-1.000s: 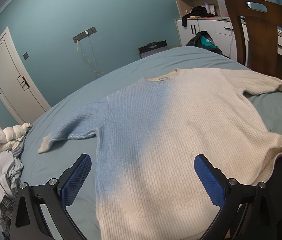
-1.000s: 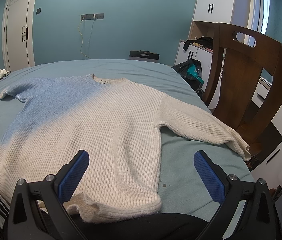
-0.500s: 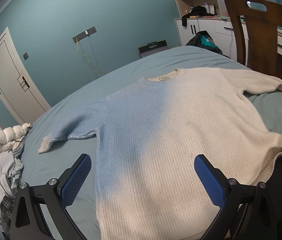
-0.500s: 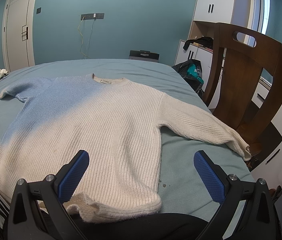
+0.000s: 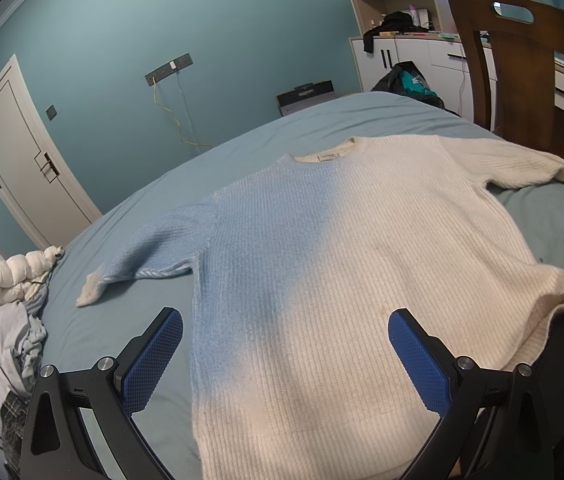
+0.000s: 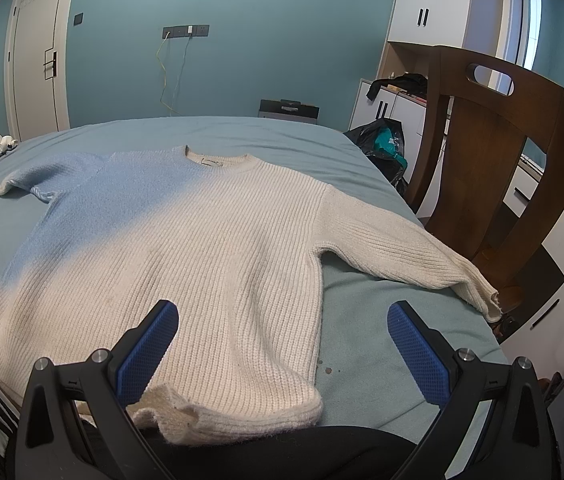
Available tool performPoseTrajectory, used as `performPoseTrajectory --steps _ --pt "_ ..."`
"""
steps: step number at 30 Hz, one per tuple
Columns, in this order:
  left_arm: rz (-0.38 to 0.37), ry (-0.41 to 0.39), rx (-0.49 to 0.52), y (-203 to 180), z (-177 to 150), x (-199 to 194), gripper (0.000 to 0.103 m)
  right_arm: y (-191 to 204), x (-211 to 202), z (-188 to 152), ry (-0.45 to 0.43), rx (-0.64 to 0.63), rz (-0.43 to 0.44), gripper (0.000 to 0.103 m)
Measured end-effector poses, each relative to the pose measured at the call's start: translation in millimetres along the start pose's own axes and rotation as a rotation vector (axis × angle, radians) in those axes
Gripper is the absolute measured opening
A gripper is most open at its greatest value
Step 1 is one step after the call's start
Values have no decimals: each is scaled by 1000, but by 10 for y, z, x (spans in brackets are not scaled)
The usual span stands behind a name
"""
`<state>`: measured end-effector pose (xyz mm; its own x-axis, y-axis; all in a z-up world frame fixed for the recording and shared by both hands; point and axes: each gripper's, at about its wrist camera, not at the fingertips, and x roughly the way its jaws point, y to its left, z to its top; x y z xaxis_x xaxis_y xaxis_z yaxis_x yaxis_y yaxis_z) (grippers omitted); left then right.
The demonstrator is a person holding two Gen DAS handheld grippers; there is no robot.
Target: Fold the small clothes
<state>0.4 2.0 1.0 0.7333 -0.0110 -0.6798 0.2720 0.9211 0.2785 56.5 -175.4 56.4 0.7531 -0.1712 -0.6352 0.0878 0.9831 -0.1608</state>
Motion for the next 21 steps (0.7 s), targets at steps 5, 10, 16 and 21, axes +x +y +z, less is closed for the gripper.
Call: performPoseTrajectory --steps 5,10,16,21 --pt "0 0 1 -1 -2 -3 103 2 5 -3 1 0 0 102" --pt "0 0 -1 0 -1 -1 103 4 5 -3 2 -1 1 102" --pt "-1 0 1 -2 0 2 103 7 5 -3 3 -1 2 102" --pt "-32 7 -4 17 7 -19 103 3 -7 -15 3 12 10 102"
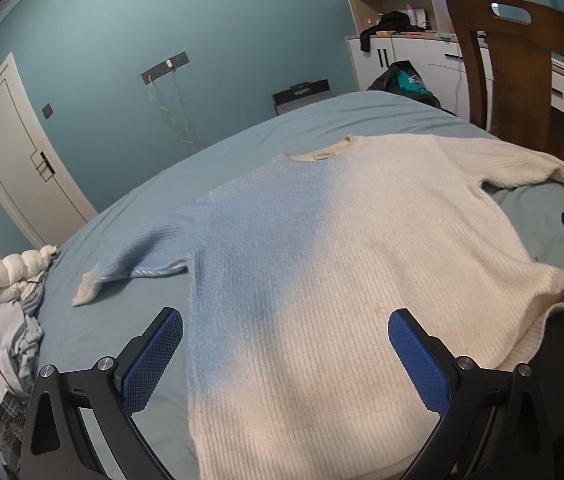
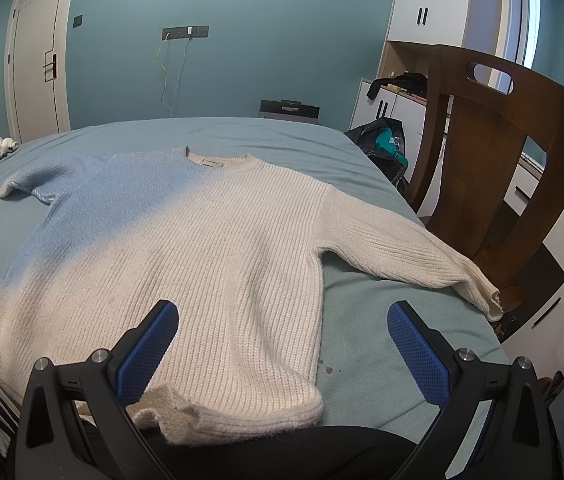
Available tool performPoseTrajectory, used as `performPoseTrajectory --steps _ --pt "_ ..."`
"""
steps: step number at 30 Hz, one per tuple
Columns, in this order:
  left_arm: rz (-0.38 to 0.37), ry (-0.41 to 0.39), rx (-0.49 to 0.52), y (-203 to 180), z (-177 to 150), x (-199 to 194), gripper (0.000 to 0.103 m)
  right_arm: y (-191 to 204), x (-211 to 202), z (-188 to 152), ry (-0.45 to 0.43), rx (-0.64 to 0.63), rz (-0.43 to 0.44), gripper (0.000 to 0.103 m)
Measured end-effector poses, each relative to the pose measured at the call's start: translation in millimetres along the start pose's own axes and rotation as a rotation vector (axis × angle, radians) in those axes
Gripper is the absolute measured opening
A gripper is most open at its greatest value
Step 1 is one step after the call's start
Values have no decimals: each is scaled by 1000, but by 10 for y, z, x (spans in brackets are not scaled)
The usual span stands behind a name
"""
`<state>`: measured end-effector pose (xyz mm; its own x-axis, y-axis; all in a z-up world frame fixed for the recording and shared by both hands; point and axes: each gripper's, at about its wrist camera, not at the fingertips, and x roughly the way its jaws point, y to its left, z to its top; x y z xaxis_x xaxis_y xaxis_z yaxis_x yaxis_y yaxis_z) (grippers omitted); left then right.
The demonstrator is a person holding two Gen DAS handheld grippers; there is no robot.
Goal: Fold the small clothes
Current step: 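Grasp the blue sleeve cuff with the left tool and lift it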
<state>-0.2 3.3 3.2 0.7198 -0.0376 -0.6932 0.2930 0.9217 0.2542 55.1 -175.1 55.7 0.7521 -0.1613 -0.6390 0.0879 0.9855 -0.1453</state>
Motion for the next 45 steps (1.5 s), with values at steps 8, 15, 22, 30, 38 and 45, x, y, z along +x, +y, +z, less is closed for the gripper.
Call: performPoseTrajectory --steps 8,15,22,30,38,45 --pt "-134 103 -116 351 81 154 103 -133 46 4 38 83 83 102" --pt "-33 112 -150 1002 280 396 103 -80 155 34 104 89 156 102" --pt "-3 244 -337 1978 53 907 103 -109 201 34 113 118 218 102" --pt "65 429 -686 3212 -598 1730 103 -125 239 35 124 146 226 102" --pt "90 405 -1206 4566 -985 2438 103 -85 264 58 130 111 203 102" --pt "179 325 -1453 5425 -1049 3044 103 -20 396 106 173 103 186 102"
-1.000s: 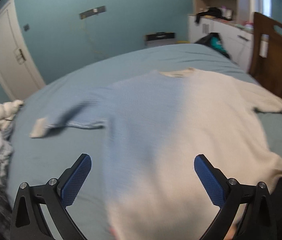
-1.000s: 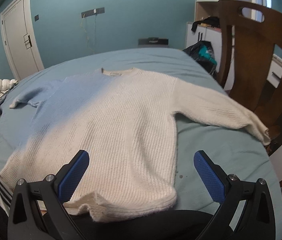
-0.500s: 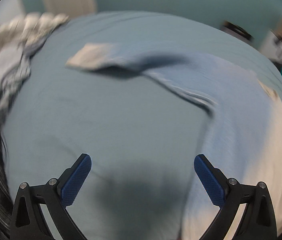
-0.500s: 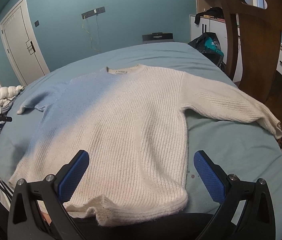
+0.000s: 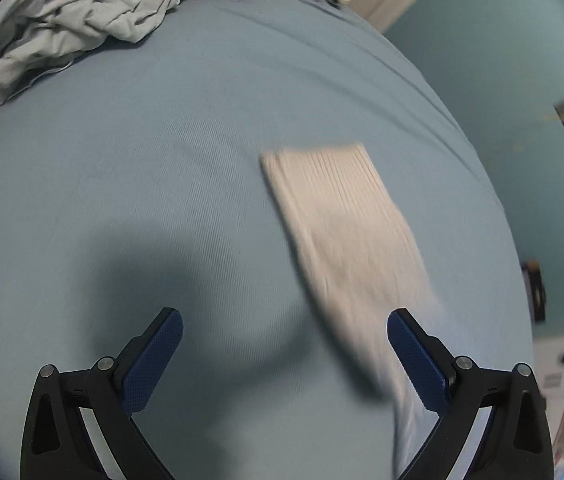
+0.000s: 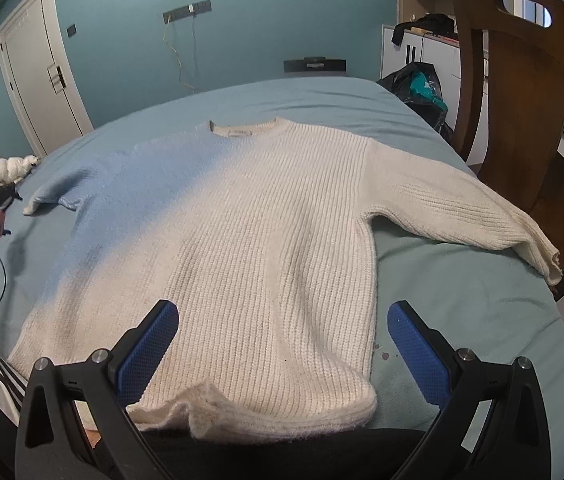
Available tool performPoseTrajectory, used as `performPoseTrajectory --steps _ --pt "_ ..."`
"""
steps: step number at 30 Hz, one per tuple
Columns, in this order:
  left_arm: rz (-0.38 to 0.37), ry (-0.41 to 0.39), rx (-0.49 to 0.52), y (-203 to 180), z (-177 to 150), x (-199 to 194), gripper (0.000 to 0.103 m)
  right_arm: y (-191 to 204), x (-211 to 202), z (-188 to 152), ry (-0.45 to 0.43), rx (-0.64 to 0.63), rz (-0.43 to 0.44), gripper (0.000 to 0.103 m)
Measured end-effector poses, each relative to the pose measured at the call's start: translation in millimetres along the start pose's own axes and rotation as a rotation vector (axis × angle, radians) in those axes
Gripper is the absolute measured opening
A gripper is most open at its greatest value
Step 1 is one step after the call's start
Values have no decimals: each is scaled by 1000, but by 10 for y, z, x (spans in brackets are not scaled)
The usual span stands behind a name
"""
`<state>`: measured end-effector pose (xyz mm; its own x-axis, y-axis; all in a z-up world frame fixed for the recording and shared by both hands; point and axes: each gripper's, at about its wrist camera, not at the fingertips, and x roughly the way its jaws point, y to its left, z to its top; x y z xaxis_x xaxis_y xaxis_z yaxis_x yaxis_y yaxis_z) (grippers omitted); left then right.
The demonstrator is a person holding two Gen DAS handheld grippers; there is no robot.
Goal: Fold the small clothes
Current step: 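Grasp the blue sleeve cuff with the left tool and lift it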
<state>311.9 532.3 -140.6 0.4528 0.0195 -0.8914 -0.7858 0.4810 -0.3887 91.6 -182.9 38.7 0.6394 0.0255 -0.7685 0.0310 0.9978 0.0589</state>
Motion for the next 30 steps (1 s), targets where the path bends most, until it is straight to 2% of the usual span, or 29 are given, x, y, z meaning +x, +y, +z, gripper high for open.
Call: performPoseTrajectory --steps 3,4,6,8,9,10,11,12,14,15,18,20,22,24,25,30 --pt "39 -2 2 -137 241 279 102 70 107 33 37 -19 -40 102" --pt "55 -4 7 -167 197 308 100 89 137 46 47 -26 -47 102" --pt "85 -15 7 -234 339 498 84 143 216 74 72 -43 -59 102" --pt "153 -47 21 -340 412 554 62 189 288 95 95 -62 -72 102" --pt "192 -72 47 -407 448 557 47 198 307 89 104 -70 -81 102" --pt "206 -78 71 -476 410 550 13 199 307 86 106 -73 -86 102" --pt "214 -78 92 -468 549 608 11 199 302 86 104 -74 -87 102" --pt "225 -96 105 -531 553 559 10 193 290 86 100 -72 -84 102" --pt "231 -172 158 -710 532 350 9 184 273 90 96 -66 -79 102" --pt "236 -240 244 -898 478 164 9 181 261 87 93 -65 -77 102" --pt "251 -377 460 -1359 233 -319 9 183 188 72 53 -64 -67 102" --pt "255 -439 547 -1616 84 -665 9 181 133 54 27 -64 -61 102" --pt "248 -472 592 -1789 -136 -988 9 180 88 42 5 -63 -51 102" --pt "189 -495 627 -1994 -396 -1393 9 164 43 37 -17 -57 -35 102" --pt "176 -501 638 -2040 -436 -1490 9 150 8 27 -33 -51 -25 102" --pt "73 -535 747 -2572 -1094 -2204 8 58 -130 5 -104 -1 23 102"
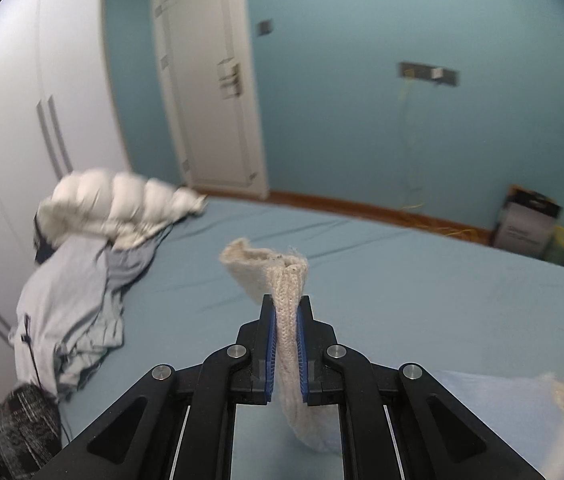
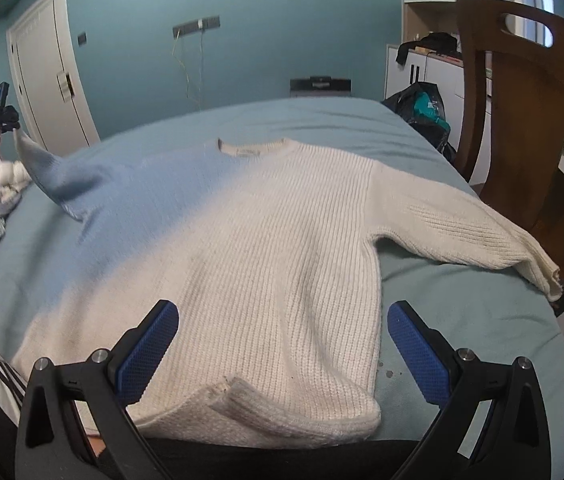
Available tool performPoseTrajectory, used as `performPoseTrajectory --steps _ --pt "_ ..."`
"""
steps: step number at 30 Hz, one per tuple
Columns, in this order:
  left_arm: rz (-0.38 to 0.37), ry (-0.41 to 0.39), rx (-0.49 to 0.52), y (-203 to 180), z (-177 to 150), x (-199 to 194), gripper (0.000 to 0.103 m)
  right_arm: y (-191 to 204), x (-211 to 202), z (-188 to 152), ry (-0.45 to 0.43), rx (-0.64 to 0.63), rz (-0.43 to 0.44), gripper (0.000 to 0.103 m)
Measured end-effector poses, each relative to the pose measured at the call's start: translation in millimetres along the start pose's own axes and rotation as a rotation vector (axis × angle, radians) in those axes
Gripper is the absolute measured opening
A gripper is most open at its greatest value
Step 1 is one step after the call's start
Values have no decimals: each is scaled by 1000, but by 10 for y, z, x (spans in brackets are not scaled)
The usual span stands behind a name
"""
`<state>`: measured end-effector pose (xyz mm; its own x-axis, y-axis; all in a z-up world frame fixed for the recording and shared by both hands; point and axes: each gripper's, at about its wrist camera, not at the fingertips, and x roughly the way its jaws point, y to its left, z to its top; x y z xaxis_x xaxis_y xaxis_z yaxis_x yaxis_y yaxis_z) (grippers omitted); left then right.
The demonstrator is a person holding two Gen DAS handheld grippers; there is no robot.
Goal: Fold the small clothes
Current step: 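Grasp the blue sleeve cuff with the left tool and lift it, then fold the held blue sleeve across the sweater body with the left tool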
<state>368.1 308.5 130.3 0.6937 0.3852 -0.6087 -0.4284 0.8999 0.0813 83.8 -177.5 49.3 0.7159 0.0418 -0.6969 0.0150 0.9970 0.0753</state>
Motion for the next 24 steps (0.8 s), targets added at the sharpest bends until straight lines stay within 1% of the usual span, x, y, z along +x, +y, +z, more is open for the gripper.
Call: performPoseTrajectory --steps 1,3,6,9,12,13,14,16,17,18,19,20,21,22,23,24 --pt "-18 -15 25 -170 24 -174 8 -13 -14 -1 -8 10 8 102" --pt "-55 -42 69 -385 16 -396 8 -69 -52 -15 -29 35 33 102" --pt "-131 -69 149 -894 -21 -832 8 -130 -70 -24 -51 63 64 102" --pt "-218 -55 205 -1425 -102 -1186 8 -217 -42 -36 -56 97 102 102" --pt "-342 -30 261 -2110 -289 -1561 8 -306 -21 -51 -61 133 115 102" --pt "-372 -24 276 -2289 -348 -1640 8 -336 -5 -49 -58 149 121 102" --pt "-426 -14 301 -2590 -482 -1764 8 -362 6 -46 -55 163 130 102" --pt "-493 10 325 -2972 -702 -1879 9 -398 0 -58 -53 181 139 102" --pt "-540 37 338 -3219 -835 -1955 10 -406 -4 -65 -51 187 141 102" --pt "-604 84 356 -3471 -995 -1991 11 -410 -16 -77 -49 190 143 102" --pt "-665 153 376 -3700 -1156 -2001 11 -414 -18 -80 -48 192 143 102" --pt "-703 196 384 -3821 -1247 -2020 11 -411 -18 -76 -46 193 142 102" --pt "-757 259 386 -3962 -1390 -2035 12 -425 -23 -78 -45 194 142 102" --pt "-777 291 379 -4051 -1494 -2079 11 -426 -23 -77 -42 195 142 102" --pt "-793 329 368 -4090 -1601 -2091 11 -431 -20 -80 -38 195 142 102" --pt "-801 349 362 -4080 -1643 -2091 11 -440 -22 -96 -35 197 143 102"
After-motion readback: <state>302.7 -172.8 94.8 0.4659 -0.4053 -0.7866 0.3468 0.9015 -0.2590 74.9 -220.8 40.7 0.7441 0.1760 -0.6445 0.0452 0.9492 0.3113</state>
